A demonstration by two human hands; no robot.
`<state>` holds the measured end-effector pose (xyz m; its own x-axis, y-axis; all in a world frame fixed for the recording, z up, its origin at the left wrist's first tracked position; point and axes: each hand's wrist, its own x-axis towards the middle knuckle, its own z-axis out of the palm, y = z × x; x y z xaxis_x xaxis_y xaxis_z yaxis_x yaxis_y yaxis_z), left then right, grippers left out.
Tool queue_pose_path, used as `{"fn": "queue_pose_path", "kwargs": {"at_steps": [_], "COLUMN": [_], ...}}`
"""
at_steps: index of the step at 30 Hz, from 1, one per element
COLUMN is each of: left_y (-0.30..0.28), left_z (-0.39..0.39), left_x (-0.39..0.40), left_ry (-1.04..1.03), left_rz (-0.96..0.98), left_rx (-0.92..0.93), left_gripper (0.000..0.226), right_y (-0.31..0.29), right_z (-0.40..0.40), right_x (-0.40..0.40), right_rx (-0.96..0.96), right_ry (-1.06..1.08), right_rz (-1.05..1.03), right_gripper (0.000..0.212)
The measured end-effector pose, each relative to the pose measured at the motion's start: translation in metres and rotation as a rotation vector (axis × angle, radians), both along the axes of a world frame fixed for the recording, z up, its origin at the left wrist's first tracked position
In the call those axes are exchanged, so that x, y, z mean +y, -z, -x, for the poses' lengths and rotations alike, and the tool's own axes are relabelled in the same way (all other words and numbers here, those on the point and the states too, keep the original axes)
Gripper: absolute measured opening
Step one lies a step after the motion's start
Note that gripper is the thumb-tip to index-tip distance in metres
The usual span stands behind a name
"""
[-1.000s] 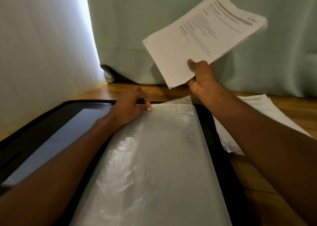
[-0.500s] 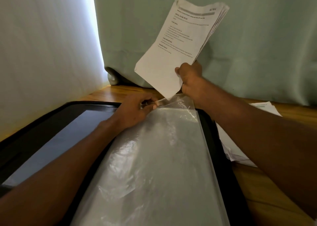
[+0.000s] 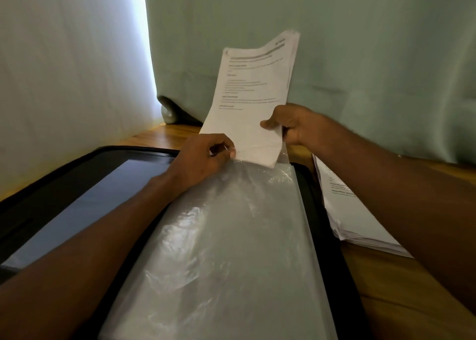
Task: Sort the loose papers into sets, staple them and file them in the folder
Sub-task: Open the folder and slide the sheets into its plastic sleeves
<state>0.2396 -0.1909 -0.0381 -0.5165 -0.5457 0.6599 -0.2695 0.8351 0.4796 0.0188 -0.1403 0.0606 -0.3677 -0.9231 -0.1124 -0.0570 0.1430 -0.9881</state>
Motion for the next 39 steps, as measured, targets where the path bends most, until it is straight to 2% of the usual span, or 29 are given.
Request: {"fn": "queue_pose_path", "kwargs": {"at_steps": [4,9,13,15,19,24,27,31,34,36,39], "left_y": [-0.001,-0.014,-0.018,-0.018,-0.019,-0.02,-0.02,-0.02,-0.023,-0.024,-0.019], "left_z": [-0.002,-0.016,-0.033,-0.036,-0.035,-0.031,-0.033,-0.029,-0.032,-0.033,-0.03], "left_x": [0.0,-0.011,-0.021,-0.023,-0.025,-0.025,-0.024,-0.022,-0.022,-0.023,-0.022], "left_ry": [-0.067,-0.153,-0.337,-0.353,-0.326,-0.143,-0.1,-0.237,-0.27,-0.286,-0.353], "left_rz": [-0.027,-0.122,-0.124,-0.12,-0.169,-0.249,-0.304,-0.228,-0.214,-0.191,-0.114], "left_rx": [0.001,-0.161,-0.292,-0.315,-0.302,-0.254,-0.21,-0.247,-0.216,-0.266,-0.318], "left_gripper": [0.006,0.003,0.004,0.008,0.023,0.015,0.022,0.021,0.03,0.035,0.025], "right_y": [0.004,0.019,0.02,0.017,0.016,0.024,0.032,0.042,0.041,0.037,0.026], "right_z": [0.025,0.042,0.044,0.046,0.049,0.058,0.06,0.058,0.052,0.052,0.052], "right_x": [0.008,0.005,-0.009,-0.015,-0.025,-0.031,-0.033,-0.037,-0.041,-0.045,-0.048], "right_rx": [-0.175,-0.278,-0.25,-0.21,-0.148,-0.095,-0.134,-0.213,-0.109,-0.013,0.005], "right_ry": [-0.068,-0.143,-0.202,-0.211,-0.203,-0.228,-0.239,-0.284,-0.308,-0.3,-0.321], "right_rz": [-0.062,-0.122,-0.117,-0.121,-0.14,-0.136,-0.122,-0.096,-0.103,-0.107,-0.115], "right_gripper": [0.032,0.047,0.041,0.038,0.041,0.037,0.04,0.045,0.046,0.048,0.042]}}
